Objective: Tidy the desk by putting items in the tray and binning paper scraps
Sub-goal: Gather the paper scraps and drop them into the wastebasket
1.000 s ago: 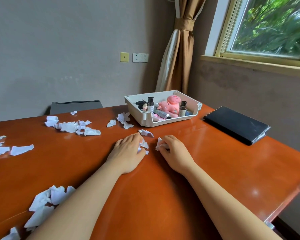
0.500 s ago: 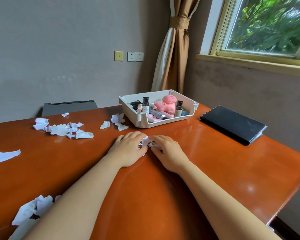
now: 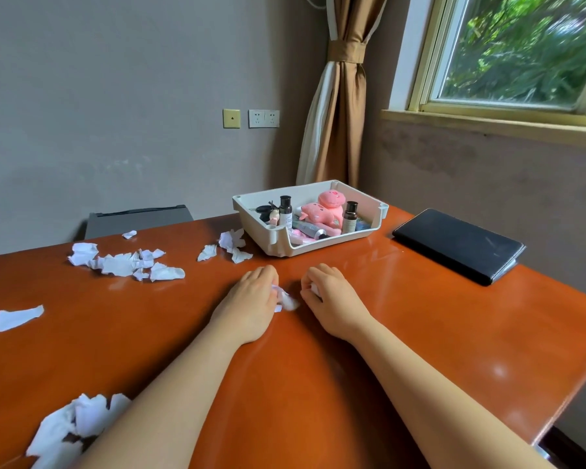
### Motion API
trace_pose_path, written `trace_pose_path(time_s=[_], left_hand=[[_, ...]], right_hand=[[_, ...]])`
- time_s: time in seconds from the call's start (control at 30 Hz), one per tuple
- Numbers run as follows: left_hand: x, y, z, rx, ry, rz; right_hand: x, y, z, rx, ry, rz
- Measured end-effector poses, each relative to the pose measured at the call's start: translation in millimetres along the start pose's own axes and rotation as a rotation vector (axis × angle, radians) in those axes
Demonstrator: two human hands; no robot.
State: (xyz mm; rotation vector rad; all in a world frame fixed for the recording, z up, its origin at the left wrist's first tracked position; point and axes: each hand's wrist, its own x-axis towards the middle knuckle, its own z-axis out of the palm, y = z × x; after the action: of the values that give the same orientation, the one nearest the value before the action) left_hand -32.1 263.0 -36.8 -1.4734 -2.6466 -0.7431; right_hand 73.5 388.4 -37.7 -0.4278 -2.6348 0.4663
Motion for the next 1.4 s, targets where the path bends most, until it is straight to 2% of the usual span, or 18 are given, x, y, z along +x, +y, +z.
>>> trace_pose_path(time_s=[0.17, 0.3, 0.4, 0.47, 0.7, 0.9, 1.07, 1.23, 1.4], left_hand=[[-6.4, 1.9, -1.9, -0.041, 0.042, 0.002], [-12.3, 4.1, -1.1, -0.073, 0.015, -0.009], [-15.4, 6.9, 2.0, 0.054, -0.036, -0.040], [-16.7, 8.8, 5.1, 0.130, -0.012, -0.074], [-22.3, 10.6, 4.9, 0.092, 0.132, -0.025], [-23.2, 14.8, 2.8, 0.036, 0.130, -0.045], [-29.3, 23.8, -2.6, 0.158, 0.111, -0.037], [-36.6, 26.8, -5.8, 0.021, 0.185, 0.010], [-41.4, 29.5, -10.2, -0.111, 0.241, -0.009]], right_hand=[[-0.2, 0.5, -0.1, 0.033, 0.036, 0.043], [-2.4, 0.1, 1.6, -0.071, 0.065, 0.083], [-2.5, -0.5, 1.3, -0.121, 0.071, 0.110], [-3.5, -0.9, 1.7, -0.136, 0.076, 0.132], [-7.7, -1.1, -1.9, -0.104, 0.091, 0.153], [-21.4, 2.3, -7.6, -0.223, 0.081, 0.286], [-29.0, -8.0, -11.3, -0.202, 0.105, 0.276], [-38.1, -15.0, -16.2, -0.239, 0.091, 0.252], [-44.7, -19.1, -23.4, -0.152, 0.061, 0.269]])
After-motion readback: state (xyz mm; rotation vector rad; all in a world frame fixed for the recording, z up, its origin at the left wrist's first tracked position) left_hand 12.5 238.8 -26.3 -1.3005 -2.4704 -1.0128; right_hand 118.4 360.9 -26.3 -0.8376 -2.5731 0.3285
